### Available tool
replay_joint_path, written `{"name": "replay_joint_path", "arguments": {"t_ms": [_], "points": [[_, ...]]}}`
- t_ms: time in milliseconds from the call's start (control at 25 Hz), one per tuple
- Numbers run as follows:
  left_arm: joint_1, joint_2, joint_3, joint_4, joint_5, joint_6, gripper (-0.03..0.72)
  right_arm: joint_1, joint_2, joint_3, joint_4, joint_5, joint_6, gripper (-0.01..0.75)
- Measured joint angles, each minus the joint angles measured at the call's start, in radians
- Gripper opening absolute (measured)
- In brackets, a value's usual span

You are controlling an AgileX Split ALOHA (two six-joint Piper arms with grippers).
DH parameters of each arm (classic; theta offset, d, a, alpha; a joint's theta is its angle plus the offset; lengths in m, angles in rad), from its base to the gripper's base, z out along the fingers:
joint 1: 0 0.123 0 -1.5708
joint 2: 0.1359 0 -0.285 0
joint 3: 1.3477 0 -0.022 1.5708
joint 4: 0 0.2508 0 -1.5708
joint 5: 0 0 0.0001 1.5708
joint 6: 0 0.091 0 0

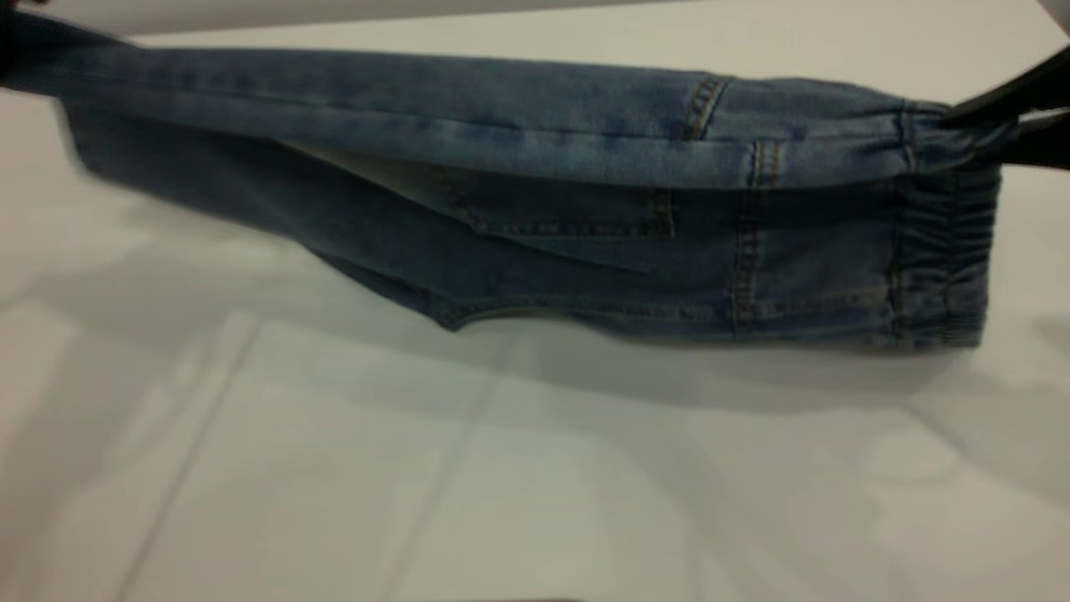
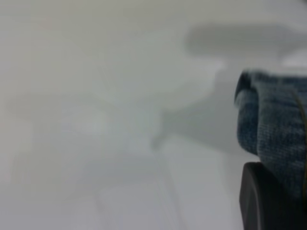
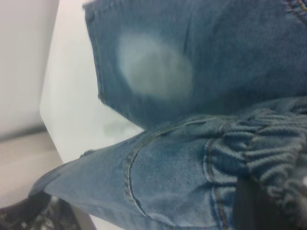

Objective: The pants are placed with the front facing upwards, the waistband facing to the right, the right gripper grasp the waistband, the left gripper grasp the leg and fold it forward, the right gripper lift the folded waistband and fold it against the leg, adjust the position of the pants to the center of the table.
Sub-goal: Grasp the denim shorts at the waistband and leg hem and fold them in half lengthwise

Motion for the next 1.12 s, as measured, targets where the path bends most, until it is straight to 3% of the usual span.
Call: {"name": "replay_joint_path", "arguments": {"t_ms": [400, 680, 1120], "points": [[-0.007, 0.300, -0.324, -0.122, -0.005, 0.161, 0.041, 0.000, 0.275, -0.122, 0.044, -0.017, 0.082, 0.052], [-0.069, 0.466, -0.483, -0.136, -0.010, 0.221, 0.041, -0.004, 0.425, -0.159, 0.050, -0.035, 0.154, 0.053], [-0.079, 0.629, -0.651, -0.171, -0.028, 0.216, 0.041, -0.145, 0.473, -0.163, 0.052, -0.040, 0.158, 0.053]]}}
